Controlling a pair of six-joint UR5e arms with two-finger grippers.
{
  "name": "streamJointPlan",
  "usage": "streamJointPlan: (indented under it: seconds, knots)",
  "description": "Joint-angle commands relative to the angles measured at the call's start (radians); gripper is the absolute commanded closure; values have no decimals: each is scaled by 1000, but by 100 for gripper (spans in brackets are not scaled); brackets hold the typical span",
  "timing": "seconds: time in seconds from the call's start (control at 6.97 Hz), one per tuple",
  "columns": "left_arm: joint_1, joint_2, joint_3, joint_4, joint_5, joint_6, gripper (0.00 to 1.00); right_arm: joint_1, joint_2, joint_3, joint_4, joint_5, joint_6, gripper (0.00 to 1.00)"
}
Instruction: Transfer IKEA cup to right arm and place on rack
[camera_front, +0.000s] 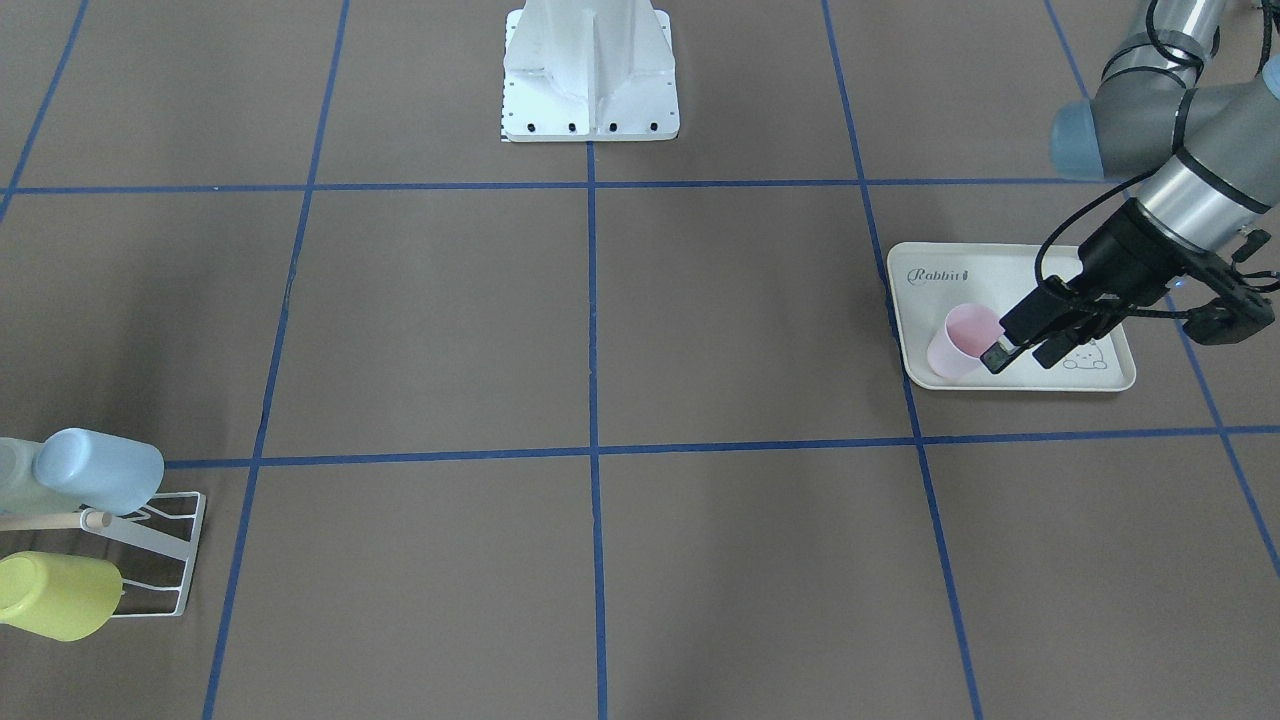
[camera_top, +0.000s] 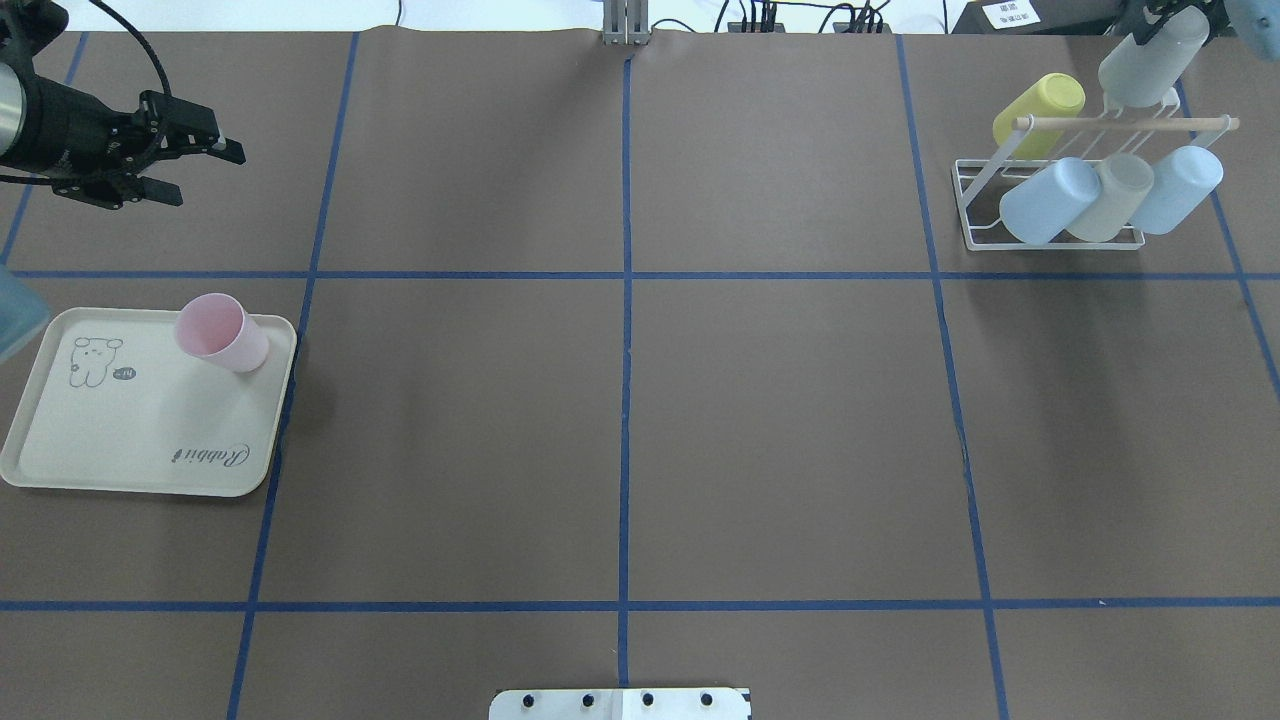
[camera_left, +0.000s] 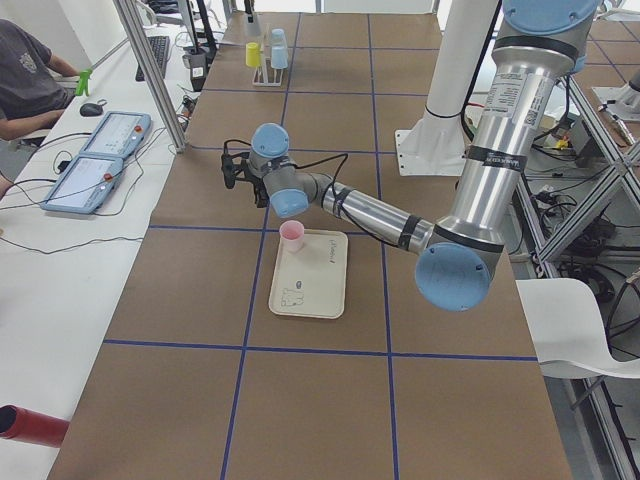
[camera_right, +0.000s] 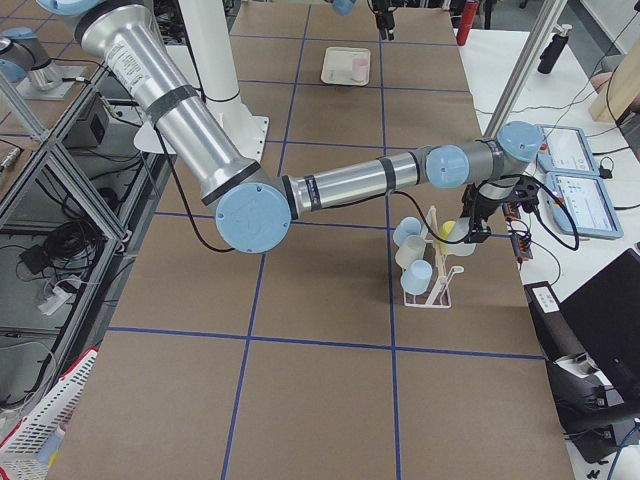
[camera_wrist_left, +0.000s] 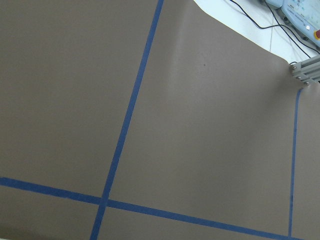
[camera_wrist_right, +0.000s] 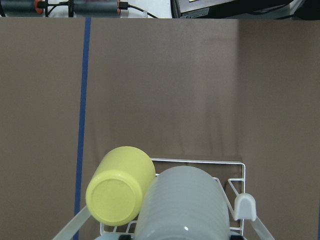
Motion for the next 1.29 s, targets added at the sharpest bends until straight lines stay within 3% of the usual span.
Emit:
streamJointPlan:
  seconds: [0.0,1.15]
  knots:
    - [0,5,-6,0,1,-1,0,-4,23,-29,1,1,-2,92]
    - [0,22,-42,0,1,-6,0,-34,25,-70,4,1,-21,92]
